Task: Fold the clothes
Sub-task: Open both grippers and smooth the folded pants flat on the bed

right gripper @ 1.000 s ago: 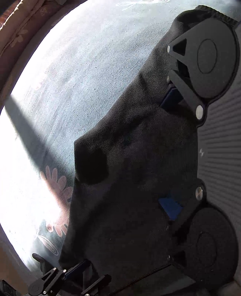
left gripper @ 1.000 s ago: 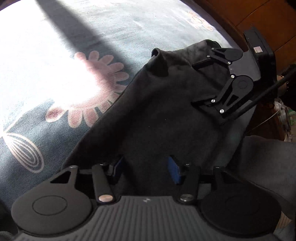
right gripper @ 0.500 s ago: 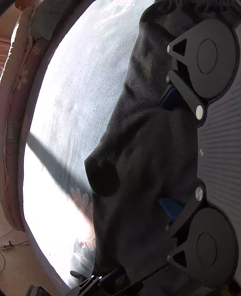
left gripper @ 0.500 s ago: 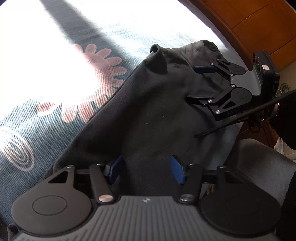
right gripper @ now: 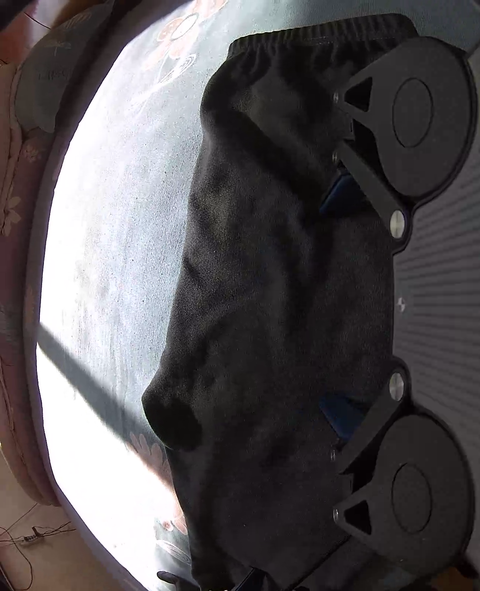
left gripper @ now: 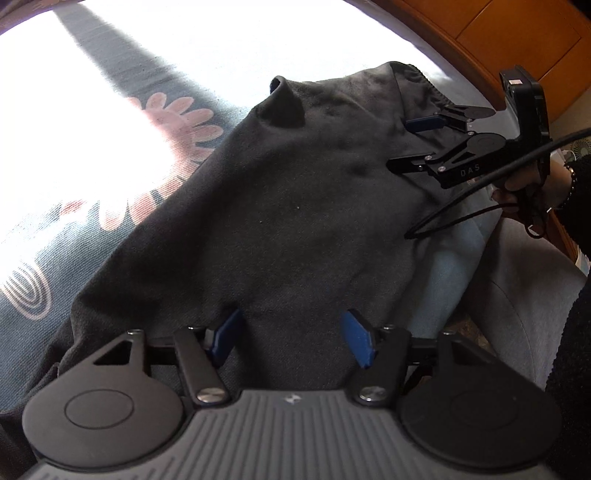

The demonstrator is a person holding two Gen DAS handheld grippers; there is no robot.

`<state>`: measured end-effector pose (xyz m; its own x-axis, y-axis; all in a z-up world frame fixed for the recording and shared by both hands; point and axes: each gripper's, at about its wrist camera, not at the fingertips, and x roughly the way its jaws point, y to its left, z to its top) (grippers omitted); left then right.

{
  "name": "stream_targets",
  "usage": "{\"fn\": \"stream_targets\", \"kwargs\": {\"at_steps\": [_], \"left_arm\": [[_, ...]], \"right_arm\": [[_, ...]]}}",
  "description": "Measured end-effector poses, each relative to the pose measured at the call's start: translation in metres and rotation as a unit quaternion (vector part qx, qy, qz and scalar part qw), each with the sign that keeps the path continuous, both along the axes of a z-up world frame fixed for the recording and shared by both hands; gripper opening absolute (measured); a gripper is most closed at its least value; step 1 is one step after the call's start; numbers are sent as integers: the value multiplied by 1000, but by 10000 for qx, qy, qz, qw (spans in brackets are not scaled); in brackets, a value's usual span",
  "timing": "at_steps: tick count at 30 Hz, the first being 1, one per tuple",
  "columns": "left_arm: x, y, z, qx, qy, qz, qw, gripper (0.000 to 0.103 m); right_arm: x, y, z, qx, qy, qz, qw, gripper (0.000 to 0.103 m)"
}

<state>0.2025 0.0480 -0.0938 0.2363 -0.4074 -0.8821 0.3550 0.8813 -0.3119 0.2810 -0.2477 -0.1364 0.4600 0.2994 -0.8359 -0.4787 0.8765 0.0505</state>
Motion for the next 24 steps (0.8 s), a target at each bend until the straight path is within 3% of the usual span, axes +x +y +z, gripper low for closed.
{"fn": "stream_targets", "kwargs": {"at_steps": [7,14,18,24], "left_arm": [[-16,-5,0,37,-403,29,9992,74],[-56,-31,-6,696,-1408,355,9870,76],[-56,-28,-4,408,-1312,1093,9845,82],[-60,-51,7,800,-1410,1254,9788,81]], "right_arm": [[-9,-4,-1,110,-216,-133,9996,103],[-28,-3,-3,175,-709,-446,9963,103],[-28,2,-2,86,-638,-719,9953,103],[-27,2,-1,90,-579,-827,9949,103]]}}
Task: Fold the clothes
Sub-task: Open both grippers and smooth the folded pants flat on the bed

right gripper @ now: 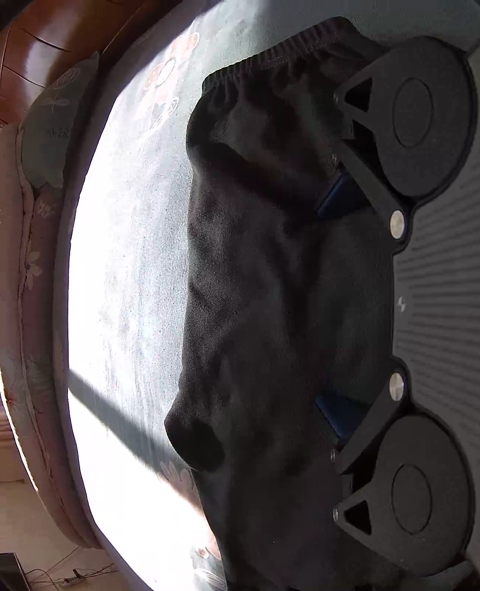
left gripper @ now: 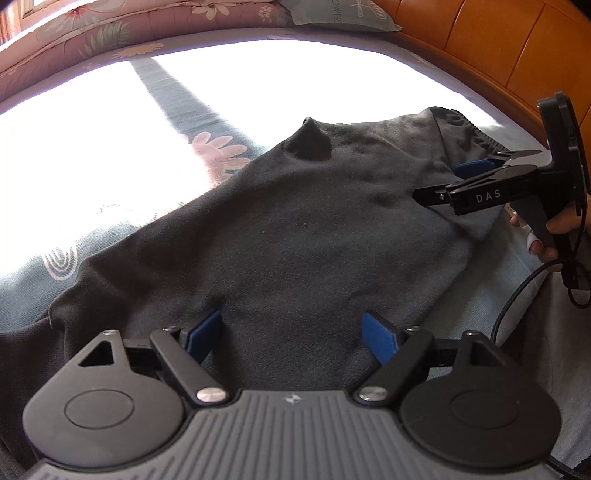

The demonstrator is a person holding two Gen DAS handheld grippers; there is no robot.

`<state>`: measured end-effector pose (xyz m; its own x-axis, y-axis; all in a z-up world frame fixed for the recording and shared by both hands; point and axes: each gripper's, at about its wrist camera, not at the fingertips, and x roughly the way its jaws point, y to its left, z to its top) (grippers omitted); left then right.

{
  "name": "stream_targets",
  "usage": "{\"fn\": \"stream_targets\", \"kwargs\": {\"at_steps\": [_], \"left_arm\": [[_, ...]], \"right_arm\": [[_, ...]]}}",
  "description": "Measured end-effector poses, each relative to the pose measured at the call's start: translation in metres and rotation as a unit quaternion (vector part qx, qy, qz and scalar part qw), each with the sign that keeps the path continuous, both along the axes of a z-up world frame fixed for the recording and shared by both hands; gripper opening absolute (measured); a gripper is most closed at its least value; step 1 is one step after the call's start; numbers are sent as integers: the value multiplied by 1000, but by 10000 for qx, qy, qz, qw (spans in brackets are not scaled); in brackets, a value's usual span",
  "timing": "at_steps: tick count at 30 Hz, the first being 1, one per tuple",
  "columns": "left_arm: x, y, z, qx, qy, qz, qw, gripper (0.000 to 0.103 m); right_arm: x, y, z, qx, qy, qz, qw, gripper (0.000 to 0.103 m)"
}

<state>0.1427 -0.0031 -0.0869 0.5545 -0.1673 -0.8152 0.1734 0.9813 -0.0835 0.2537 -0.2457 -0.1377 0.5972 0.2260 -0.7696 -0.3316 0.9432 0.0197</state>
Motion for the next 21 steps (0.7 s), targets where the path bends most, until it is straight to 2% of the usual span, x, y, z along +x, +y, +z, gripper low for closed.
{"fn": "stream_targets", "kwargs": {"at_steps": [3,11,16,21], "left_arm": [[-7,-16,11,-32,-254,-129,9996,83],[-14,-31,-11,-265,190,288,9991,83],[-14,-34,4,-373,-12,264,9990,84],[-8,-33,-11,-510,16,486,9975,85]], "right_arm": [[-1,-2,-1,63,-50,50,10000,103],[-1,-3,-2,66,-107,164,9998,103],[-1,-3,-2,59,-125,157,9998,103],[-1,-3,-2,68,-130,158,9998,103]]}}
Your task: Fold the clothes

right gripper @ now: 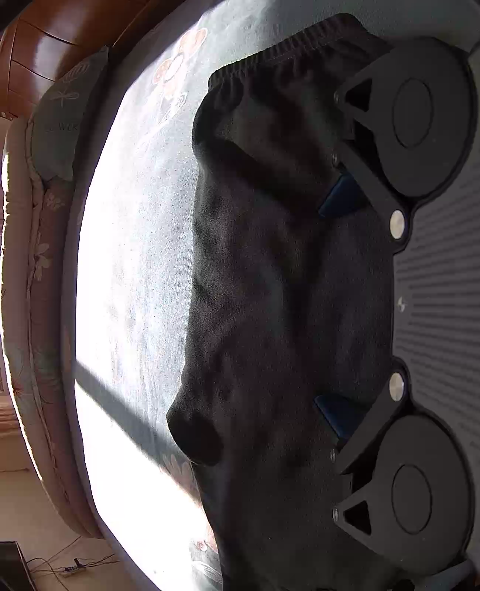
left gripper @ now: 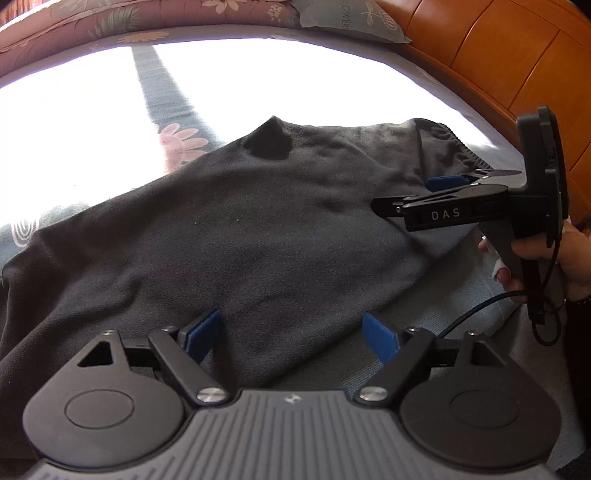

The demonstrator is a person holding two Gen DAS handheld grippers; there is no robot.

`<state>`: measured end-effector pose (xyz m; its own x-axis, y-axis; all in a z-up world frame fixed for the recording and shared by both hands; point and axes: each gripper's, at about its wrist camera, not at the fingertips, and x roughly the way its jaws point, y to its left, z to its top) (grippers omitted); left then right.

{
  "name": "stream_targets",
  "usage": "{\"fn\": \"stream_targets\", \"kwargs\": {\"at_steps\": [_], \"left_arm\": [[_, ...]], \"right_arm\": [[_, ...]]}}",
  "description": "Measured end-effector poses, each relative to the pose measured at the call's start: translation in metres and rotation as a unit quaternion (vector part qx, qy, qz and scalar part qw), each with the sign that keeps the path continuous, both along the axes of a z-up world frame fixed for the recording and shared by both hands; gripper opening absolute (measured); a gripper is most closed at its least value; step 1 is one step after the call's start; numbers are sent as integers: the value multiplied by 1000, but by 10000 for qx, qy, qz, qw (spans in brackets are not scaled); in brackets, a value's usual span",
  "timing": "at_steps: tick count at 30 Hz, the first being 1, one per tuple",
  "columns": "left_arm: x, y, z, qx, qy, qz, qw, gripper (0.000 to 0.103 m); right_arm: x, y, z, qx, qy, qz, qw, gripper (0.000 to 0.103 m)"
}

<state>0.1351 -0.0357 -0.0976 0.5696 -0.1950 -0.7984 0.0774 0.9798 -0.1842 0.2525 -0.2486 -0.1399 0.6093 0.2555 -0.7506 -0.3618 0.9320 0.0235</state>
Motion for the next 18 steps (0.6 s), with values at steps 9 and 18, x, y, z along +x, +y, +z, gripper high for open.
{"fn": "stream_targets", "kwargs": {"at_steps": [9,18], "left_arm": [[-11,11,11,-454,-328,608,9966,87],[-27,62,32,-1649,-626,1060,9786,87]], "right_arm": [[2,0,2,41,27,1,10000,103],[-17,-20,28,2196,125,335,9749,103]]}}
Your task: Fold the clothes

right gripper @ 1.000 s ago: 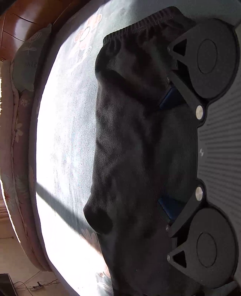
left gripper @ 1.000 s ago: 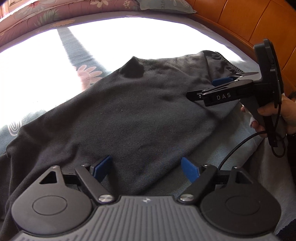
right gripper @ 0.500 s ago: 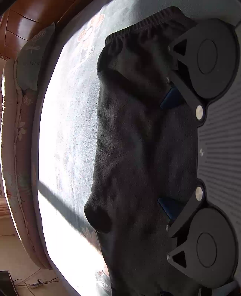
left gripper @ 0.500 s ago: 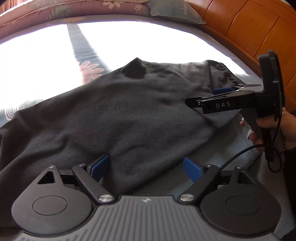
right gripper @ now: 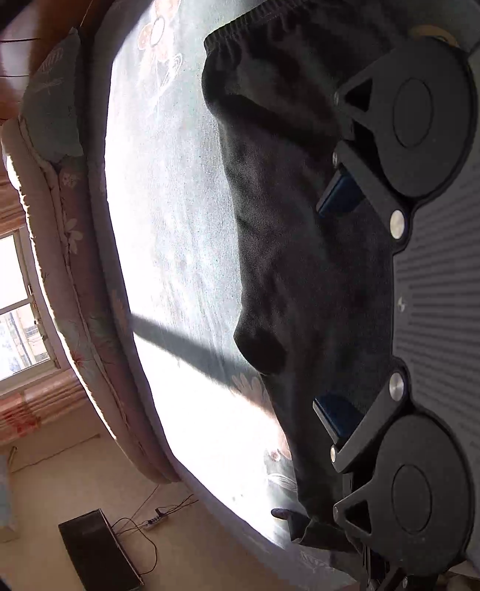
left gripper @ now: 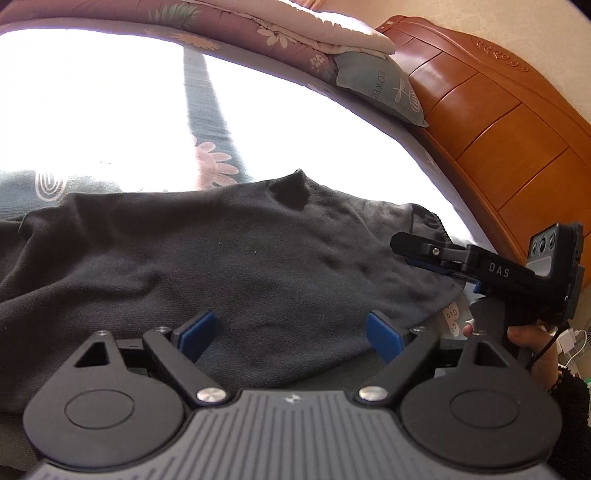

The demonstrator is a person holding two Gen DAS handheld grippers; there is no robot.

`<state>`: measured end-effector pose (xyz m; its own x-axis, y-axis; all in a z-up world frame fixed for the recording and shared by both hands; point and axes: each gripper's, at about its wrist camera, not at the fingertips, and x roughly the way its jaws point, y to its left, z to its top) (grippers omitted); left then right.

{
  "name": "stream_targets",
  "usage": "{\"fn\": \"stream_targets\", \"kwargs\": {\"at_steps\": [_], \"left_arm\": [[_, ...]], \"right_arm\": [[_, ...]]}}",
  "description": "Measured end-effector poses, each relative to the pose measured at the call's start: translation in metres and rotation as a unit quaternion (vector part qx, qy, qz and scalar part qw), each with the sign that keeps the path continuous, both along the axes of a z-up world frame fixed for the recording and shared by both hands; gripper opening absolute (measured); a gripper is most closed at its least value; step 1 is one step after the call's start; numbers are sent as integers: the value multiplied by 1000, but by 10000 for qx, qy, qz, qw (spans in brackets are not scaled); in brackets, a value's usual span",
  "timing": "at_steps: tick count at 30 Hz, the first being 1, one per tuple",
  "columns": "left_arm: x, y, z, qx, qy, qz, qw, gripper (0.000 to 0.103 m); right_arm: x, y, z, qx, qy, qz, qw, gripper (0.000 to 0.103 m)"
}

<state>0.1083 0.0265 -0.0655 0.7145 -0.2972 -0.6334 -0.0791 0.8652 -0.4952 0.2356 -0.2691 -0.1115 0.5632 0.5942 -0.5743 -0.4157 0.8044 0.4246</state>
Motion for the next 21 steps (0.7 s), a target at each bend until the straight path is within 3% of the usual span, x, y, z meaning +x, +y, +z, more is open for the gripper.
{"fn": "stream_targets", "kwargs": {"at_steps": [3,5,8,11,15,18,21], "left_arm": [[-25,53,25,-460,-458,509,9966,88],[-50,103,34,-846,-666,1117,9879,87],[-86,169,22,-1407,-699,1940,9683,87],[-112,214,-7,-1882,-443,2473,9495,87],[-116,235,-56,-2554,-39,2568,9321,86],[-106,238,-77,-2633,128,2502,9316,80],[-95,244,-82,-2729,-12,2474,9297,79]], "right_arm": [[1,-6,-8,977,540,181,9936,103],[3,-4,-18,1292,947,152,9870,103],[4,10,-26,1181,1135,57,9865,103],[3,19,-28,1102,1029,11,9886,103],[2,25,-30,1078,922,-34,9899,103],[2,24,-33,1213,923,-139,9882,103],[1,24,-35,1243,867,-211,9882,103]]}}
